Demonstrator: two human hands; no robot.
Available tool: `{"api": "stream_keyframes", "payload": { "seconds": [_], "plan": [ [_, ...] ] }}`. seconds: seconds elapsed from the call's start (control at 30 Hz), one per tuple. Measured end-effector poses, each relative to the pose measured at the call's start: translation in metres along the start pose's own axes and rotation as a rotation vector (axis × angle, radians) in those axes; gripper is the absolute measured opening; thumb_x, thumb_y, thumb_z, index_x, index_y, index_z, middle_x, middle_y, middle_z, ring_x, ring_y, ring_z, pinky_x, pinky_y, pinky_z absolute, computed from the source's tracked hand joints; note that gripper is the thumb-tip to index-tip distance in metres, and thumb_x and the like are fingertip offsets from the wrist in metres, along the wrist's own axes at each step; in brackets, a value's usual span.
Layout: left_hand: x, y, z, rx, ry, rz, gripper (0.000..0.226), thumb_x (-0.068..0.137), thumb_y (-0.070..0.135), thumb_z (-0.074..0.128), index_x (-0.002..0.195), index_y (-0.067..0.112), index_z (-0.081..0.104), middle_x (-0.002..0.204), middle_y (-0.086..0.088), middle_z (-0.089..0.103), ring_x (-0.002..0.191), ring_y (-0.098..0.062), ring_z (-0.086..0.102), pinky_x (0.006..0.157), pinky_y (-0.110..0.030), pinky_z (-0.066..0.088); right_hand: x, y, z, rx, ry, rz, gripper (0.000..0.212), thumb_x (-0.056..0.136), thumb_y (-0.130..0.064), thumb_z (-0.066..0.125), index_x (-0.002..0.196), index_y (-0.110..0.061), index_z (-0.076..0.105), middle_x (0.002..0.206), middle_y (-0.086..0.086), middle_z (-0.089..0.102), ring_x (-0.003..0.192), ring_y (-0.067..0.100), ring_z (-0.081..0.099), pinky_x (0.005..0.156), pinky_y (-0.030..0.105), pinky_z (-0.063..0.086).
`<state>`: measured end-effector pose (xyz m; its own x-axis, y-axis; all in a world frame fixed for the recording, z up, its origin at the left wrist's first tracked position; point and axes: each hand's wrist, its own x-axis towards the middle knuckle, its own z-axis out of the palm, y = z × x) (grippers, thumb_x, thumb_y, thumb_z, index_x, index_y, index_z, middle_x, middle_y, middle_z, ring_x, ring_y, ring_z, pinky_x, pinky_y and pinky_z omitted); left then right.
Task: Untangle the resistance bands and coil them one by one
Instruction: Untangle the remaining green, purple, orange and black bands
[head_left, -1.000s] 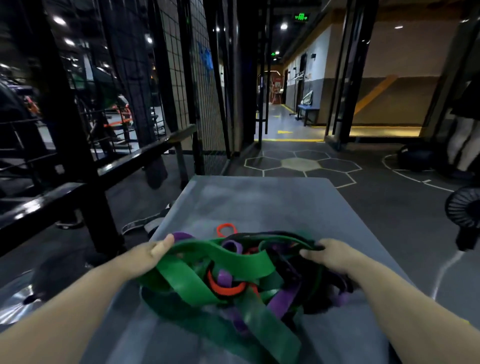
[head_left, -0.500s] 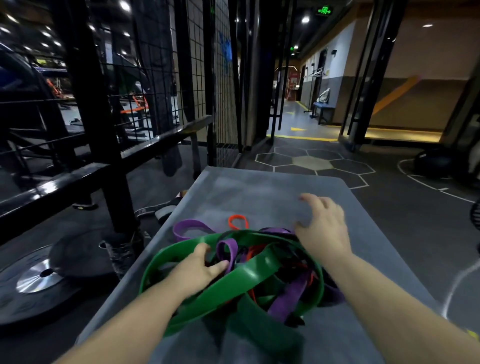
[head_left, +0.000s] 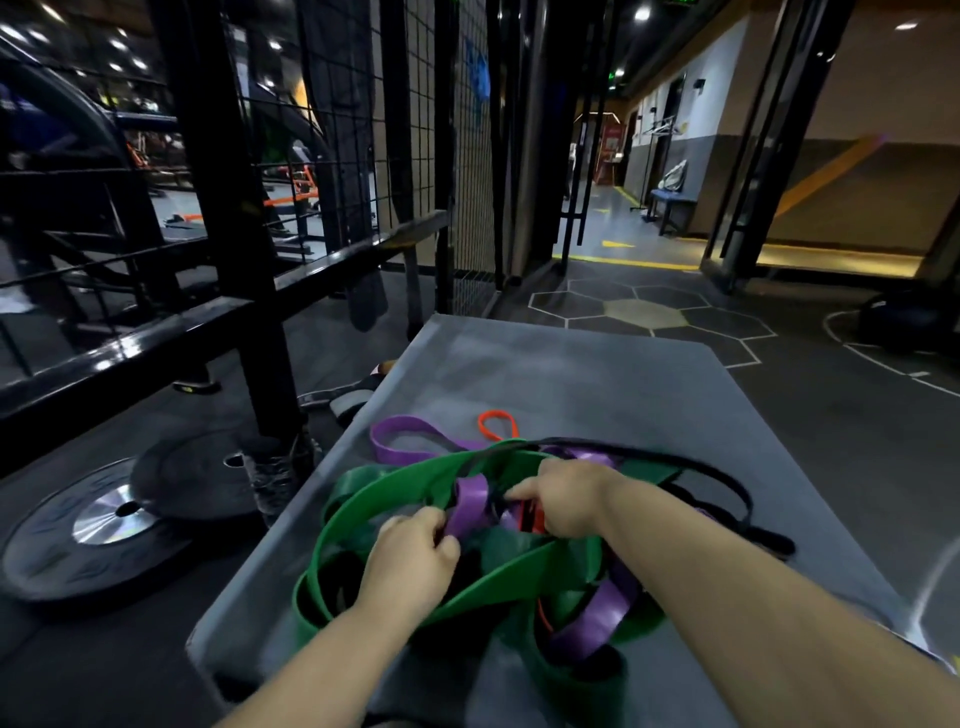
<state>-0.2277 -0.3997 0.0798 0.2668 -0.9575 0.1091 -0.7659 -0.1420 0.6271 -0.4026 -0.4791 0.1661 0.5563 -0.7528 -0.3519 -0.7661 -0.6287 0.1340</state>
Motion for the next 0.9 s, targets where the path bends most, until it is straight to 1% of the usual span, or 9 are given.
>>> {"api": "stream_keyframes", "payload": {
  "seconds": [0.13, 0.27, 0.37, 0.5, 0.57, 0.63, 0.77, 0.83, 0.9],
  "plan": [
    [-0.008, 0.002, -0.008, -0.112, 0.113, -0.017, 0.019, 0.085, 0.019, 0.058, 0.07, 0.023, 0.047, 0.066, -0.001, 0.052, 0.073, -0.026, 0.051, 0.061, -0.034, 0.033, 0.008, -0.001, -0.008, -0.139, -0.086, -0.024, 0.043, 0.098, -0.019, 0.049, 0.141, -0.026, 0.051, 0.138, 0.002, 0.055, 0.124, 0.023, 0.052, 0.095, 0.025, 0.038],
    [-0.007, 0.003, -0.02, -0.193, 0.127, -0.101, 0.022, 0.089, 0.023, 0.062, 0.1, 0.026, 0.043, 0.084, 0.008, 0.056, 0.084, -0.02, 0.058, 0.068, -0.03, 0.042, 0.012, 0.002, -0.01, -0.227, 0.06, 0.005, 0.032, 0.095, -0.032, 0.054, 0.12, -0.016, 0.067, 0.125, 0.009, 0.059, 0.114, 0.027, 0.057, 0.091, 0.033, 0.047],
    [-0.001, 0.009, -0.033, -0.25, 0.14, -0.16, 0.03, 0.092, 0.023, 0.061, 0.109, 0.025, 0.036, 0.084, 0.012, 0.054, 0.082, -0.018, 0.058, 0.068, -0.031, 0.044, 0.004, 0.024, -0.024, 0.132, 0.11, -0.012, 0.025, 0.084, -0.039, 0.068, 0.095, -0.018, 0.075, 0.108, 0.009, 0.066, 0.097, 0.026, 0.063, 0.089, 0.036, 0.051],
    [0.02, 0.031, -0.06, -0.429, 0.242, -0.141, 0.027, 0.094, 0.017, 0.058, 0.108, 0.018, 0.036, 0.086, 0.005, 0.057, 0.074, -0.015, 0.056, 0.061, -0.029, 0.042, -0.024, 0.049, -0.074, 0.67, 0.234, 0.084, 0.01, 0.083, -0.018, 0.068, 0.073, -0.017, 0.066, 0.076, 0.003, 0.064, 0.076, 0.02, 0.058, 0.076, 0.033, 0.046],
    [0.039, 0.045, -0.077, -0.575, 0.329, -0.164, 0.025, 0.092, 0.014, 0.06, 0.106, 0.016, 0.039, 0.083, -0.001, 0.056, 0.068, -0.012, 0.051, 0.058, -0.026, 0.042, -0.04, 0.057, -0.112, 1.009, 0.392, 0.088, 0.025, 0.085, -0.004, 0.059, 0.062, -0.012, 0.064, 0.066, 0.006, 0.059, 0.065, 0.02, 0.056, 0.07, 0.032, 0.045],
    [0.06, 0.058, -0.096, -0.833, 0.33, -0.233, 0.029, 0.09, 0.018, 0.065, 0.108, 0.016, 0.042, 0.09, -0.005, 0.056, 0.074, -0.018, 0.054, 0.073, -0.036, 0.05, -0.055, 0.066, -0.154, 1.241, 0.6, 0.109, 0.039, 0.086, -0.002, 0.054, 0.051, -0.015, 0.063, 0.058, 0.005, 0.056, 0.059, 0.02, 0.054, 0.072, 0.037, 0.047],
    [0.099, 0.094, -0.132, -1.141, 0.263, -0.198, 0.038, 0.082, 0.029, 0.075, 0.107, 0.021, 0.047, 0.105, -0.017, 0.063, 0.086, -0.03, 0.058, 0.079, -0.047, 0.051, -0.084, 0.068, -0.237, 1.521, 1.085, 0.114, 0.022, 0.085, -0.007, 0.052, 0.064, -0.011, 0.054, 0.046, -0.001, 0.053, 0.045, 0.015, 0.052, 0.061, 0.034, 0.048],
    [0.111, 0.117, -0.15, -1.057, 0.236, -0.084, 0.039, 0.078, 0.039, 0.074, 0.105, 0.019, 0.054, 0.1, -0.014, 0.066, 0.082, -0.031, 0.061, 0.067, -0.043, 0.051, -0.091, 0.069, -0.262, 1.44, 1.213, 0.109, 0.018, 0.085, -0.012, 0.052, 0.067, -0.015, 0.053, 0.056, 0.001, 0.053, 0.051, 0.016, 0.05, 0.055, 0.03, 0.041],
    [0.113, 0.137, -0.166, -0.812, 0.213, 0.02, 0.037, 0.077, 0.048, 0.067, 0.1, 0.019, 0.064, 0.093, -0.009, 0.07, 0.082, -0.034, 0.065, 0.067, -0.038, 0.051, -0.094, 0.07, -0.27, 1.104, 0.981, 0.153, 0.017, 0.086, -0.016, 0.054, 0.069, -0.016, 0.054, 0.065, 0.004, 0.05, 0.053, 0.017, 0.044, 0.05, 0.029, 0.036]
  ]
}}
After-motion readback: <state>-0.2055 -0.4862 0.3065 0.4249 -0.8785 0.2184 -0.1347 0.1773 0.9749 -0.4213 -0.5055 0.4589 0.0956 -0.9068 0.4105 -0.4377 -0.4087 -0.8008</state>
